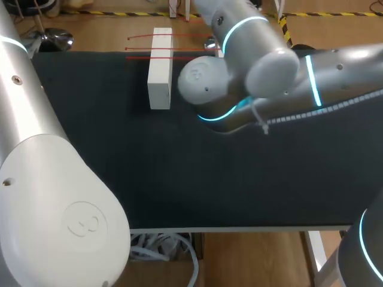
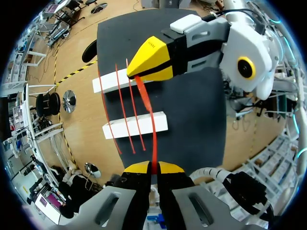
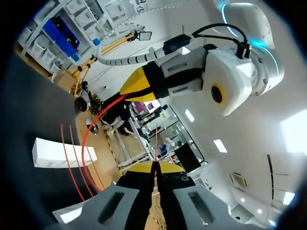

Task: Grab the tape and strap the tape.

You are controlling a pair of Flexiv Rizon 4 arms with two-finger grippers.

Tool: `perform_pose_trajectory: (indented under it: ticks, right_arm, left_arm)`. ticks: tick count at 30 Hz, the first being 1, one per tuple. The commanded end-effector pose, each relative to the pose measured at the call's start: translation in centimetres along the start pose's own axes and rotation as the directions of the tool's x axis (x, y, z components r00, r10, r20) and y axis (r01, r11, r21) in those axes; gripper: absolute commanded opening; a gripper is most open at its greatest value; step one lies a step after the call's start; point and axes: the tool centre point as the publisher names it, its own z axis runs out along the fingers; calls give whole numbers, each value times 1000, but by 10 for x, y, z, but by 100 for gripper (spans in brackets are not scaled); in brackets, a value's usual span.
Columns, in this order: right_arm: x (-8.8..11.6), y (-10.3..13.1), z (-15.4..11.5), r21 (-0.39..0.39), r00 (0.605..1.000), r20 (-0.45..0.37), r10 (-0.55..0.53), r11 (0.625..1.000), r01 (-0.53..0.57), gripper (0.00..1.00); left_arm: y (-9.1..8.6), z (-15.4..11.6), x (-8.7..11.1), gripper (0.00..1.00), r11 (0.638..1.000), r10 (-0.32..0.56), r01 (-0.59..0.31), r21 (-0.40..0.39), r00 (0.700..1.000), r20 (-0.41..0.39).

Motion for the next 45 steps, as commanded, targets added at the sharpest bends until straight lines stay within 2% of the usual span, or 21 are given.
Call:
perform_pose_trajectory:
  ticks: [1,14,20,30,35,45]
  right_arm:
    - [6,13,8,118,999,27,-21,993,18,0]
    - [16,27,13,107,999,1,-37,994,37,0]
    - [18,37,13,118,995,-19,-95,988,96,0]
    - [21,38,7,145,995,2,-98,985,97,0]
    - [16,32,4,196,994,34,-105,976,97,0]
    - [16,31,5,219,993,36,-115,970,105,0]
  left_arm:
    - [-1,-1,0,0,1000,-1,1,-3,1000,-2]
    - [-1,-1,0,0,1000,-1,1,-3,1000,-2]
    - [-1,-1,0,0,1000,-1,1,-3,1000,-2]
    - [-1,-1,0,0,1000,-1,1,-3,1000,-2]
    - [-1,-1,0,0,1000,-1,1,-3,1000,-2]
    - [-1,-1,0,0,1000,-1,1,-3,1000,-2]
